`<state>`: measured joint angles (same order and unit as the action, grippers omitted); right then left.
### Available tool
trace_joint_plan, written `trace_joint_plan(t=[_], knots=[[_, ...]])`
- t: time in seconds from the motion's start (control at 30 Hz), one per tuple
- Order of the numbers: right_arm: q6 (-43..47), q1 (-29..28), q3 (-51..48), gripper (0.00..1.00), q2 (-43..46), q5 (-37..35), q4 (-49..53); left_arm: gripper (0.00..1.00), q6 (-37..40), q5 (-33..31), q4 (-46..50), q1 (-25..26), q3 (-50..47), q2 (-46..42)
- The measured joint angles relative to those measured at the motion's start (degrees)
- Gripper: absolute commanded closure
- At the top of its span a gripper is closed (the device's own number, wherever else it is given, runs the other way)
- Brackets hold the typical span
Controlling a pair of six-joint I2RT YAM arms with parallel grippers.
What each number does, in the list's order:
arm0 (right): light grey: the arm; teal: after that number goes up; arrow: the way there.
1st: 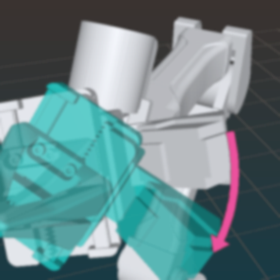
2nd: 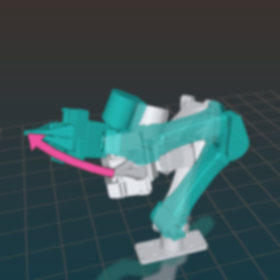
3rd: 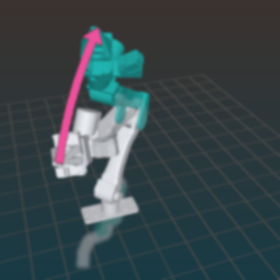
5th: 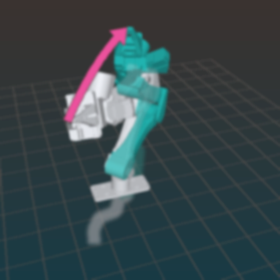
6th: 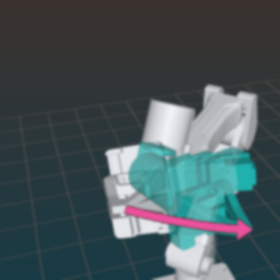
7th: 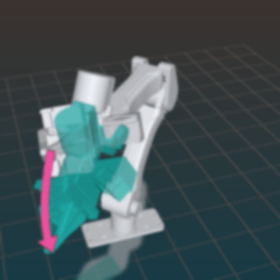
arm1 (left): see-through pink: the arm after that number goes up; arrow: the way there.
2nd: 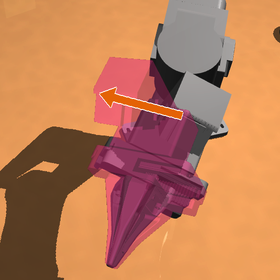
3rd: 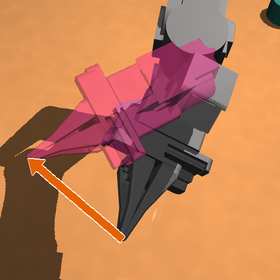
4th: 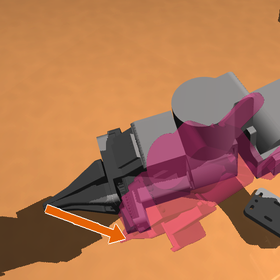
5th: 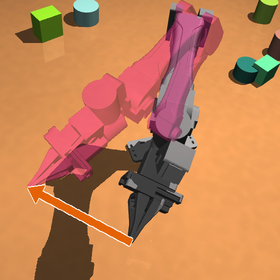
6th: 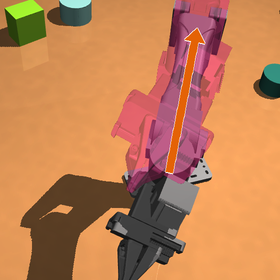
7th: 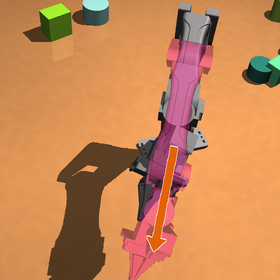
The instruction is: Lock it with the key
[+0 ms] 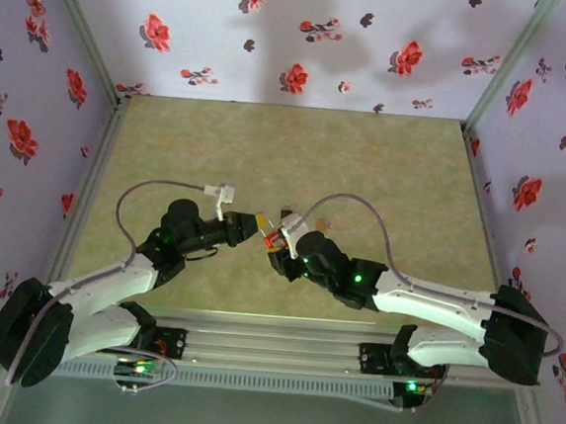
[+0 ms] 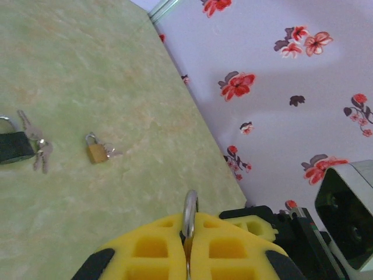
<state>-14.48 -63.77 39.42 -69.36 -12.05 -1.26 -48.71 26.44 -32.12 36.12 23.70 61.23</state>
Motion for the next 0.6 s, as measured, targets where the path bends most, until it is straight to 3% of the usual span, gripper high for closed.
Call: trace_joint_plan(t=[0.6], knots=[[0.0,-0.1,0.8,1.0,-2.7,0.3,-1.5,1.0,0.9,-3.7,4.2,0.0,0.0,-2.3]])
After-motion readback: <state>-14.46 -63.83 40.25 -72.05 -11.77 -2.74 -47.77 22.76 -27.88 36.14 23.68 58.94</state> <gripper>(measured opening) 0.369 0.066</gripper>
